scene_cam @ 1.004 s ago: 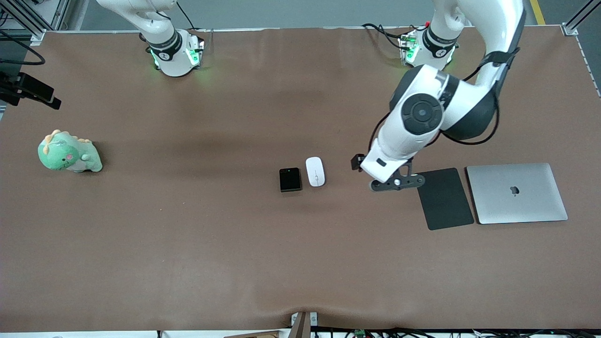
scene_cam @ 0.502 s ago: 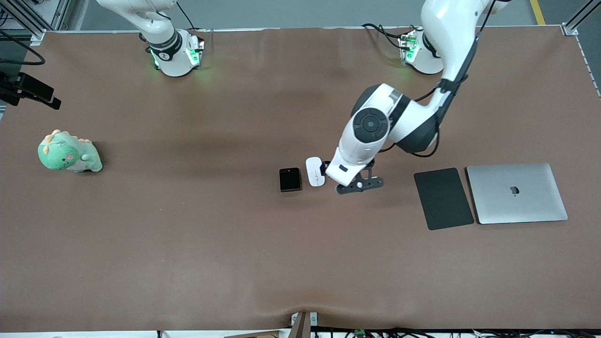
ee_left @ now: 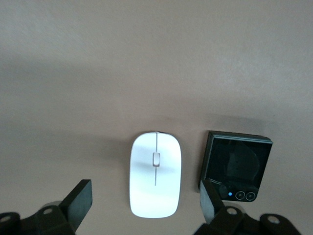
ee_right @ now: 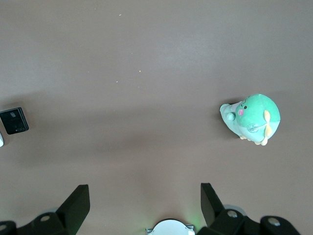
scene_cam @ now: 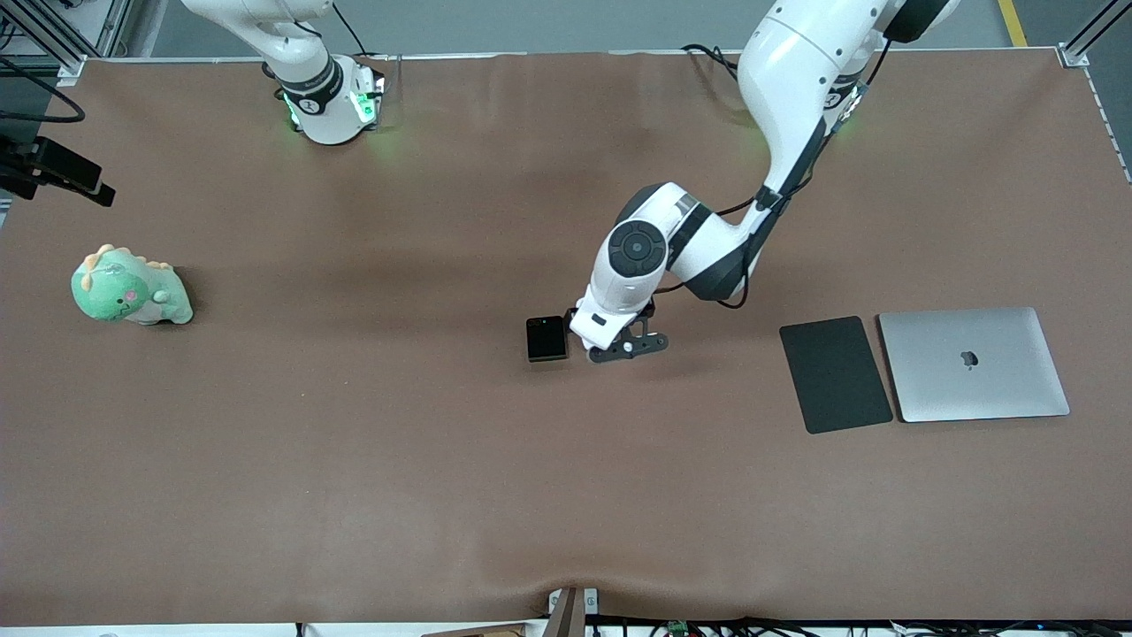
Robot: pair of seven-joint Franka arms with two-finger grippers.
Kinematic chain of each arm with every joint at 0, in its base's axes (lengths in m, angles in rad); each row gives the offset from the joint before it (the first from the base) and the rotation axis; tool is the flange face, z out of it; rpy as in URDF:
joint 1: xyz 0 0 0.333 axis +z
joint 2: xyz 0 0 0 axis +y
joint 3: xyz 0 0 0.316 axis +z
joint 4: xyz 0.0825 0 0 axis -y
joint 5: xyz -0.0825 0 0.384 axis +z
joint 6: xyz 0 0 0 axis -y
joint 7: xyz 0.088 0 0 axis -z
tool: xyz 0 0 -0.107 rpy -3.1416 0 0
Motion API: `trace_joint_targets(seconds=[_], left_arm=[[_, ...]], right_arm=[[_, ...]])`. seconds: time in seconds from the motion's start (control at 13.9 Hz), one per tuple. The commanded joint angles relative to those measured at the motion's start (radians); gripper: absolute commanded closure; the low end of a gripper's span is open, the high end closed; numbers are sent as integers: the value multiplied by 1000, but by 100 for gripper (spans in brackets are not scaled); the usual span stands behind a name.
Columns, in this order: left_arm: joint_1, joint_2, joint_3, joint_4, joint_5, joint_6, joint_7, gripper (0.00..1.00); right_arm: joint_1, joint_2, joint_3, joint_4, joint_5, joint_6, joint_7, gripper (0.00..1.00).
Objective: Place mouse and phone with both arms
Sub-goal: 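Lower the left gripper and grasp the white mouse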
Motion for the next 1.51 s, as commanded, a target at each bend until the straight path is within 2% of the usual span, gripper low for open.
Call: trace_joint_targets(seconds=[0.0, 0.65, 0.93, 1.15, 1.22, 1.43], left_arm=[[-21, 31, 10, 17, 14, 35, -27, 8], [-48, 88, 20, 15, 51, 75, -73, 8], [-51, 103, 20, 15, 51, 75, -74, 12], [-60, 114, 21, 17, 60, 80, -76, 23], [-60, 114, 21, 17, 64, 80, -76, 32], [-58, 111, 21, 17, 64, 80, -74, 43]], right_arm=[[-6, -13, 5, -9, -13, 5, 0, 0], [-6, -13, 5, -9, -14, 5, 0, 0], [-6, -13, 5, -9, -16, 5, 0, 0], [-6, -13, 5, -9, -16, 5, 0, 0], [-4, -13, 5, -9, -16, 5, 0, 0], [-3, -11, 5, -9, -11, 7, 0, 0]])
